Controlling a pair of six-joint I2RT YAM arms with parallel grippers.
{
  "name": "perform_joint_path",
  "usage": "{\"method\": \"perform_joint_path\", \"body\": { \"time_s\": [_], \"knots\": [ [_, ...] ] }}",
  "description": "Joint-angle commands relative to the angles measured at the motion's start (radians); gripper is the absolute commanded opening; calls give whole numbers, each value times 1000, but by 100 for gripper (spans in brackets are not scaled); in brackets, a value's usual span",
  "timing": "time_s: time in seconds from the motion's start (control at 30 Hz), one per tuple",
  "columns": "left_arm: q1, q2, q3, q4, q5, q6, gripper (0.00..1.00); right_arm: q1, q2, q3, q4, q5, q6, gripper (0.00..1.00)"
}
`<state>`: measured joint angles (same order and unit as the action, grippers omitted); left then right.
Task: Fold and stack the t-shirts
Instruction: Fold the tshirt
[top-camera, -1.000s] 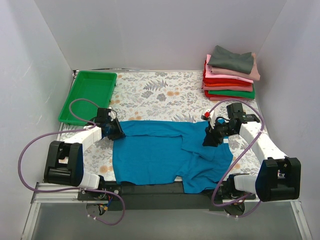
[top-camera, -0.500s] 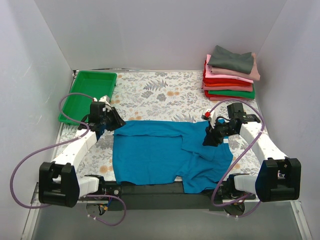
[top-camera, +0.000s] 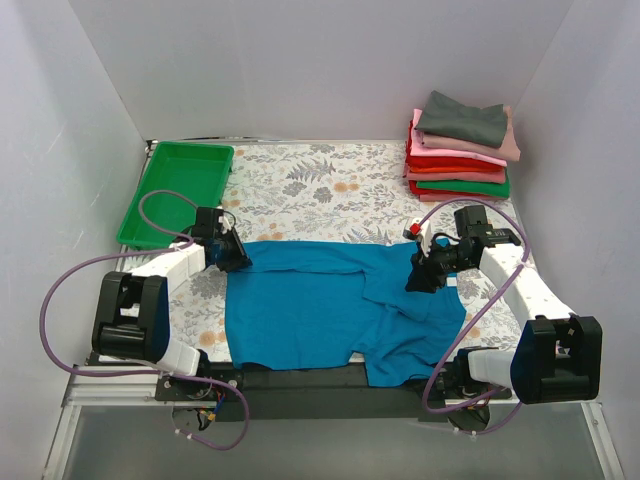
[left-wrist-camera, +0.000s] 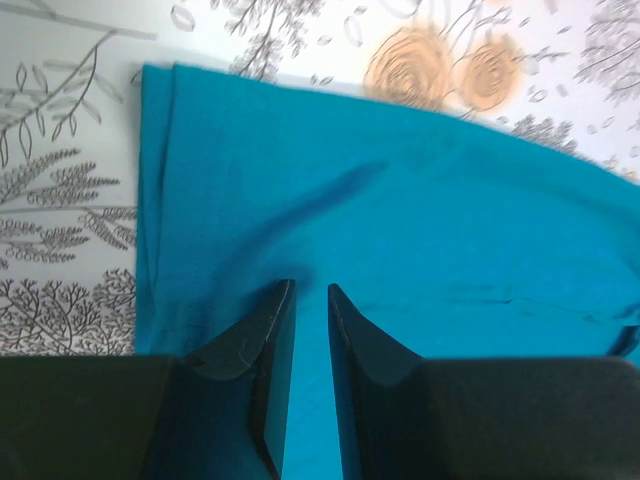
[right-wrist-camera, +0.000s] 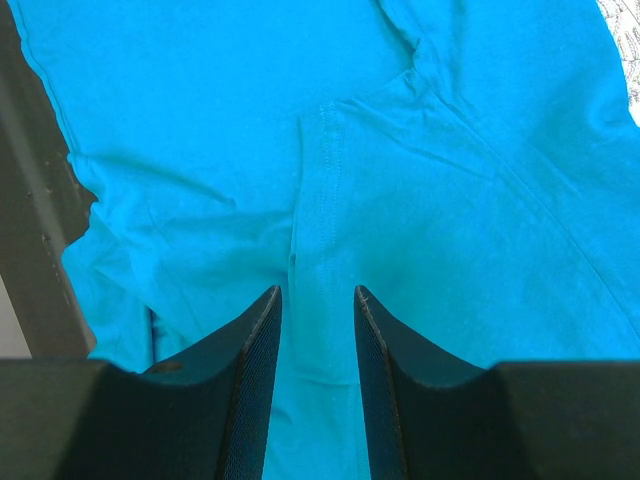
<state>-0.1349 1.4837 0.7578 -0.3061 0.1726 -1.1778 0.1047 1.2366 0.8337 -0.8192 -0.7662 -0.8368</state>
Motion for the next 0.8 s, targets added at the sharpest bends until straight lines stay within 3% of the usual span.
{"method": "perform_joint_path", "body": {
  "time_s": [0.0,0.33,0.6,0.77],
  "knots": [
    [-3,-36,-34,-33,-28,12,18,-8,-19,-4,3,-27,-2,42],
    [-3,-144,8,-77,-62,20,20,-10,-26,-5,2,-15,-2,42],
    [-3,-396,52,-90,-108,49,51,-14,-26,16,2,2,4,42],
    [-3,-471,-6,-93,-101,67,57,-16,-23,27,2,15,7,42]
  ]
}}
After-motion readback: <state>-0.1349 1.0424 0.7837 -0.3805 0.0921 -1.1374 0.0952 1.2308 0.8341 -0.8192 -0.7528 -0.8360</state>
